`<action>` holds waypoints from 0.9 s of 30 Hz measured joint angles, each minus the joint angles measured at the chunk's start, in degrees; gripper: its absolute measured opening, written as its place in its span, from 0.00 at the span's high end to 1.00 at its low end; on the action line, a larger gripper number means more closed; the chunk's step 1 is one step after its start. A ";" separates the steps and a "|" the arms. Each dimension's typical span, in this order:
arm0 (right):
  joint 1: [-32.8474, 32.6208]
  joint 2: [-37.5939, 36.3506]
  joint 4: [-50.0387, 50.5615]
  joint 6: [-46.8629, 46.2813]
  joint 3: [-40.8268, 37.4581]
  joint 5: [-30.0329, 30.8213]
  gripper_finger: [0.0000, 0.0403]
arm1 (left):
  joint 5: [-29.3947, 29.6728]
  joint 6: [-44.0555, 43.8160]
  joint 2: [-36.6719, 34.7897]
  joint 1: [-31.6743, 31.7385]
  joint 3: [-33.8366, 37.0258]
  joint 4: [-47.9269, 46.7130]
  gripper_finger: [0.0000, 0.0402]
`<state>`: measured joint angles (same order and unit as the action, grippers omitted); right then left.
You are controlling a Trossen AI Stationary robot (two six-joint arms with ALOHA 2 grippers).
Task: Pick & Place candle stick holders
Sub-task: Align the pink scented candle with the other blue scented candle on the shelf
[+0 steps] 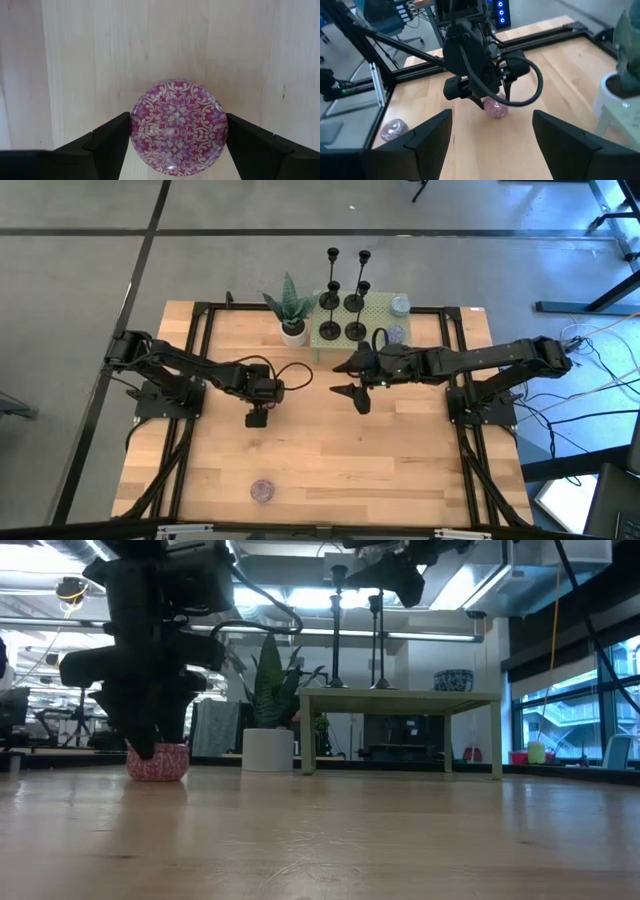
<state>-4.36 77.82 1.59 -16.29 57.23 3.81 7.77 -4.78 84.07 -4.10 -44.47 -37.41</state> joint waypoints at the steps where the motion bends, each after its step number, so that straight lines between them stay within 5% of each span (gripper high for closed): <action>1: 0.00 0.00 0.24 -1.36 0.00 0.00 0.31 | -0.02 0.00 0.00 -0.02 0.00 0.07 0.29; 14: -2.60 2.12 2.64 -27.82 -6.03 2.99 0.31 | 1.38 5.57 -0.07 -3.61 -4.60 11.19 0.27; 20: -4.85 6.04 -11.23 -40.88 -13.40 4.09 0.31 | 6.38 11.77 -0.11 -5.50 -6.67 19.77 0.26; 27: -5.20 11.64 -29.32 -45.16 -16.15 5.46 0.31 | 12.36 12.91 -0.13 -6.27 -6.80 27.09 0.26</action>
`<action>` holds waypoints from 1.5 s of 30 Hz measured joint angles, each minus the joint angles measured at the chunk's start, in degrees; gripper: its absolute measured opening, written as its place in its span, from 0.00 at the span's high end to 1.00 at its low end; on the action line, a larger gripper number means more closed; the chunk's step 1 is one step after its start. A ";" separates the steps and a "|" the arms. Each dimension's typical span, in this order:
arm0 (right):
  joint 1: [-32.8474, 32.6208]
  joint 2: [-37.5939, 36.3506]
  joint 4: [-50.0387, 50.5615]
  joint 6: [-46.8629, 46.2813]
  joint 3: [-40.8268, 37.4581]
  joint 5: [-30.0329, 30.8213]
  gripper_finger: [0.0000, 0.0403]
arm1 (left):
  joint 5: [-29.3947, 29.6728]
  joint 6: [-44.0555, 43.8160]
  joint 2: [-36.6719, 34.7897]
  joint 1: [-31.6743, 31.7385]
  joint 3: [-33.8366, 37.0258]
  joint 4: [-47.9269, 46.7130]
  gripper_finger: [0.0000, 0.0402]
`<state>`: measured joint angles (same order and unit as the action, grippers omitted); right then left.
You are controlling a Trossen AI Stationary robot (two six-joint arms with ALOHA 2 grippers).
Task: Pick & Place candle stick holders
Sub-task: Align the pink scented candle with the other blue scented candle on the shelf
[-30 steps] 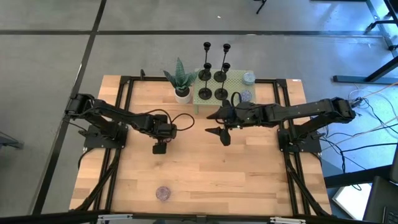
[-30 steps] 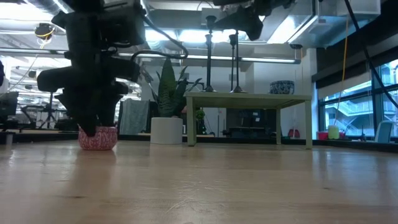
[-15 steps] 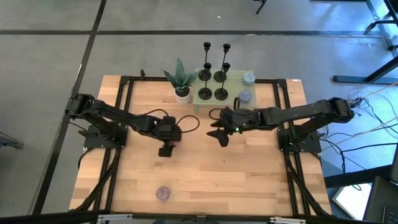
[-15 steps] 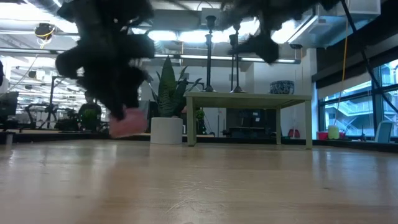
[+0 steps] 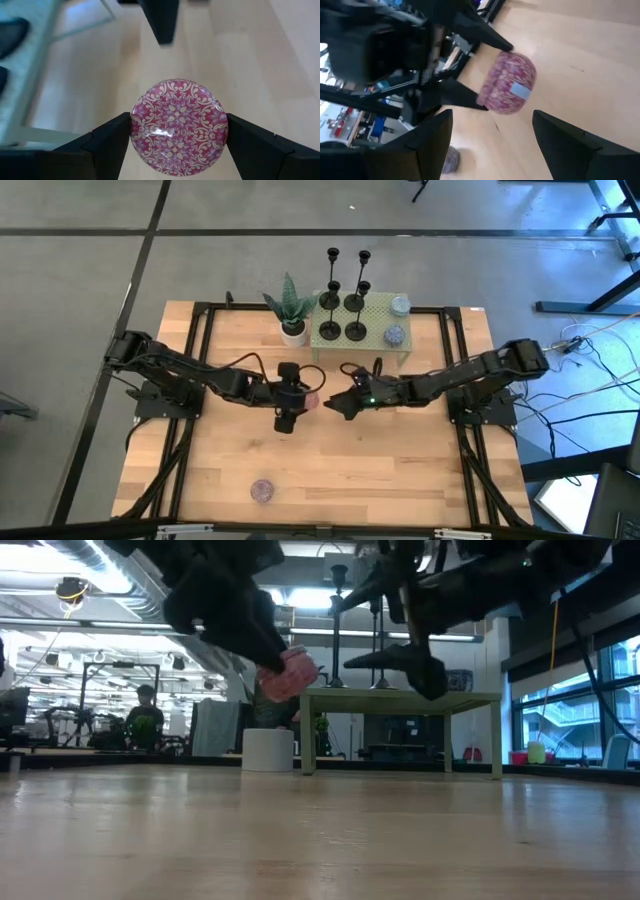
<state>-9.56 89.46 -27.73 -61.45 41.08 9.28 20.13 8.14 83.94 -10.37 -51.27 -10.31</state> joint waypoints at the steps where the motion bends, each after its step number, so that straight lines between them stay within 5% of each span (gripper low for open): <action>1: 0.00 0.55 -0.68 -0.07 0.00 0.37 0.31 | 1.00 0.44 0.00 -0.18 0.00 0.74 0.26; 23: 0.83 5.25 -7.23 -1.27 2.45 3.30 0.31 | 4.85 3.61 -0.09 -1.62 -0.02 9.34 0.26; 31: 1.20 5.25 -6.99 -1.07 2.45 2.73 0.45 | 4.95 4.07 -0.09 -1.64 -0.02 9.15 0.26; 45: 1.14 5.25 -6.42 0.83 2.45 2.49 0.47 | 3.31 16.70 -0.07 -1.62 0.00 9.71 0.24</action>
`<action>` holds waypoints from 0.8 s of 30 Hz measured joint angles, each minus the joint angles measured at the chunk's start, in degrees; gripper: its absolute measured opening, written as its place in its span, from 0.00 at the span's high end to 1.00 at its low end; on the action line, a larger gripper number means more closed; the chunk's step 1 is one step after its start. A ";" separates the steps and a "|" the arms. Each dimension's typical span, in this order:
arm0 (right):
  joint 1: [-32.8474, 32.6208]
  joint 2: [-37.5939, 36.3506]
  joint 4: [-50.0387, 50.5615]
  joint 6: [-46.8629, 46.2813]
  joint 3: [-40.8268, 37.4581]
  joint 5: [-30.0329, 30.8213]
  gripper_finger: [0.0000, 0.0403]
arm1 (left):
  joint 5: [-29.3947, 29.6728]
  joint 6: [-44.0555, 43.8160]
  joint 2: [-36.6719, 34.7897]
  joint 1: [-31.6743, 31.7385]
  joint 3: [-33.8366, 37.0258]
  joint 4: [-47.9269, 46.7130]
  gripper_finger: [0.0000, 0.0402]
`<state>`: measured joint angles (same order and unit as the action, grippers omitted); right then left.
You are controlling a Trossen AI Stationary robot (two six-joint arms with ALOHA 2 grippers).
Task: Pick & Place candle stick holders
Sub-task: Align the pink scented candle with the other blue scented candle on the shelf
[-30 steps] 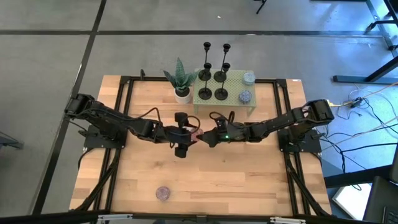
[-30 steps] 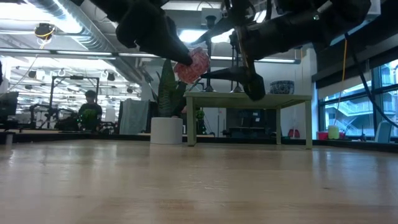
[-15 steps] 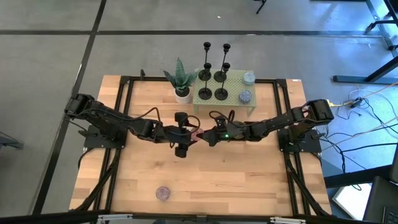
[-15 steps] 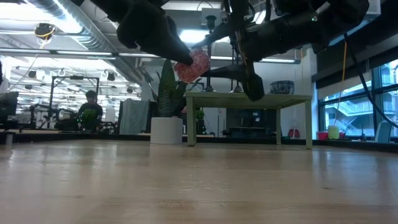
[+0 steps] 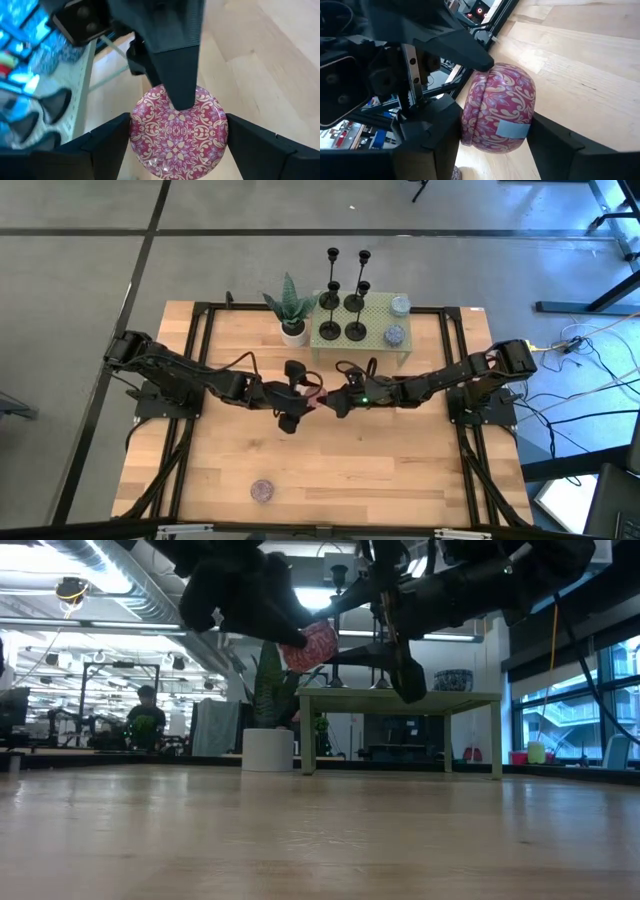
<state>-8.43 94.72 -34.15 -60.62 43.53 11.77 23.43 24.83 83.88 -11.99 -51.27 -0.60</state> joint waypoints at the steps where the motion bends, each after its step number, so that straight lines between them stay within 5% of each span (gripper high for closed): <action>1: 0.00 0.00 0.02 0.00 0.00 -0.02 0.47 | -0.47 1.63 0.00 0.02 0.00 0.13 0.23; 10: 0.04 -0.09 -0.59 -0.01 0.07 0.23 0.50 | -7.52 7.34 0.09 0.02 -0.02 6.52 0.19; 20: 0.07 -0.09 -2.00 2.85 0.07 -4.13 0.49 | -2.33 9.18 0.05 -2.08 -0.02 8.54 0.19; 24: 0.20 -0.09 -1.78 4.86 0.09 -4.28 0.50 | 4.66 11.69 -1.64 -4.87 -0.02 9.21 0.19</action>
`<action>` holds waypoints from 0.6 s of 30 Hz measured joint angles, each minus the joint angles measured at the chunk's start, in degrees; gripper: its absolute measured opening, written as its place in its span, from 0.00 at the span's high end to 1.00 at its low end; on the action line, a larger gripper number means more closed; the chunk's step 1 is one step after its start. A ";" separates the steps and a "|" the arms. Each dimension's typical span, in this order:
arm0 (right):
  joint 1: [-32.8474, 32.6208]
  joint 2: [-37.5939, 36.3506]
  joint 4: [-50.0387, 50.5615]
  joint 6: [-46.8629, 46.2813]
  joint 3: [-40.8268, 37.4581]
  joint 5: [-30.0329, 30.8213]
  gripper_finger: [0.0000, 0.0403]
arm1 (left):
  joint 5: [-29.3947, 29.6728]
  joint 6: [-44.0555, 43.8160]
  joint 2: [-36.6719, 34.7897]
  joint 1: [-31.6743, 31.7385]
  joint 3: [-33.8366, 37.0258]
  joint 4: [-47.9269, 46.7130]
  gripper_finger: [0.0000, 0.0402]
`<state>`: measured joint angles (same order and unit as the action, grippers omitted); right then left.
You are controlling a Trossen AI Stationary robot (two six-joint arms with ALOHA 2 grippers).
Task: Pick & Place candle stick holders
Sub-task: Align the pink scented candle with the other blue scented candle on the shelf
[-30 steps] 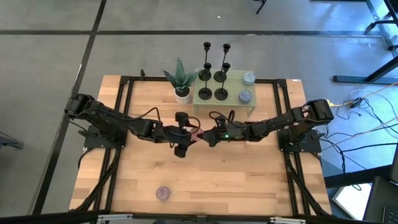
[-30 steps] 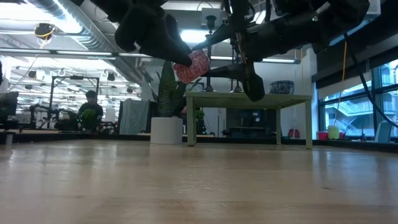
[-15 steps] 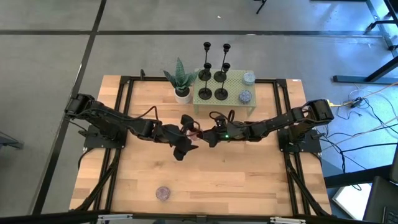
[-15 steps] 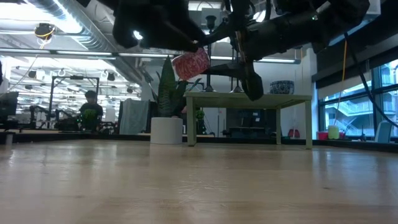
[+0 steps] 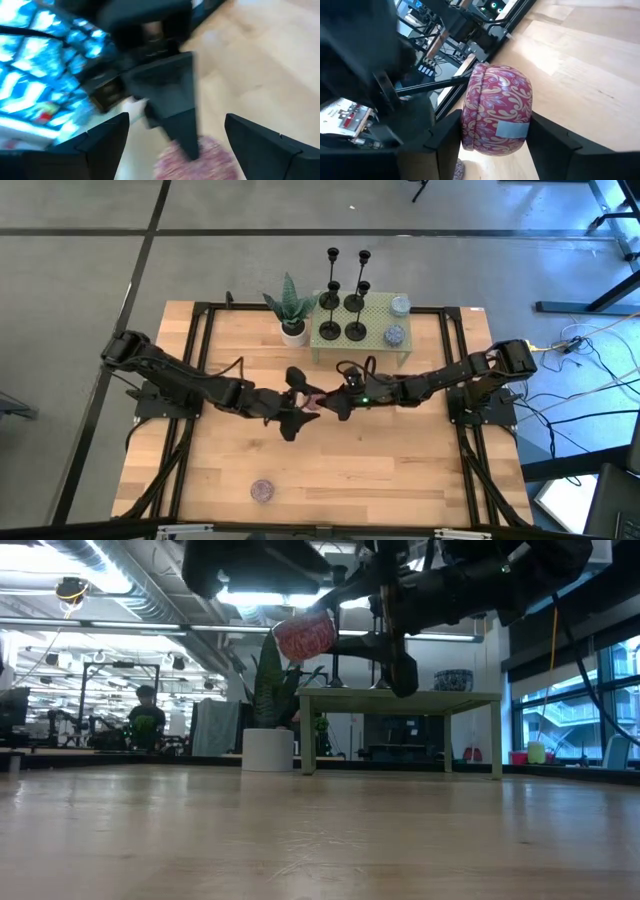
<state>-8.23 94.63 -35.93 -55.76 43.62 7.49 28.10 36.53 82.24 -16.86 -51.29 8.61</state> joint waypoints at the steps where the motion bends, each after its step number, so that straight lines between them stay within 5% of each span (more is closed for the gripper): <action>1: 0.09 0.00 0.01 0.44 0.00 0.00 0.50 | 2.63 0.46 -0.70 -0.77 0.00 -0.25 0.19; 4: 0.14 0.00 -0.23 1.35 -0.01 -0.57 0.51 | 9.18 1.31 -3.46 -2.76 0.00 -1.36 0.19; 7: 0.82 -1.16 -1.66 4.40 -0.04 -7.34 0.51 | 12.53 -1.19 -6.98 -4.40 0.00 -3.33 0.19; 18: 0.94 -14.54 6.05 10.02 -0.02 -11.76 0.50 | 14.36 -6.57 -20.24 -7.73 0.00 -10.70 0.19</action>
<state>-7.29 80.09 -29.88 -45.74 43.59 -4.27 42.46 29.96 62.00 -24.59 -51.29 -2.09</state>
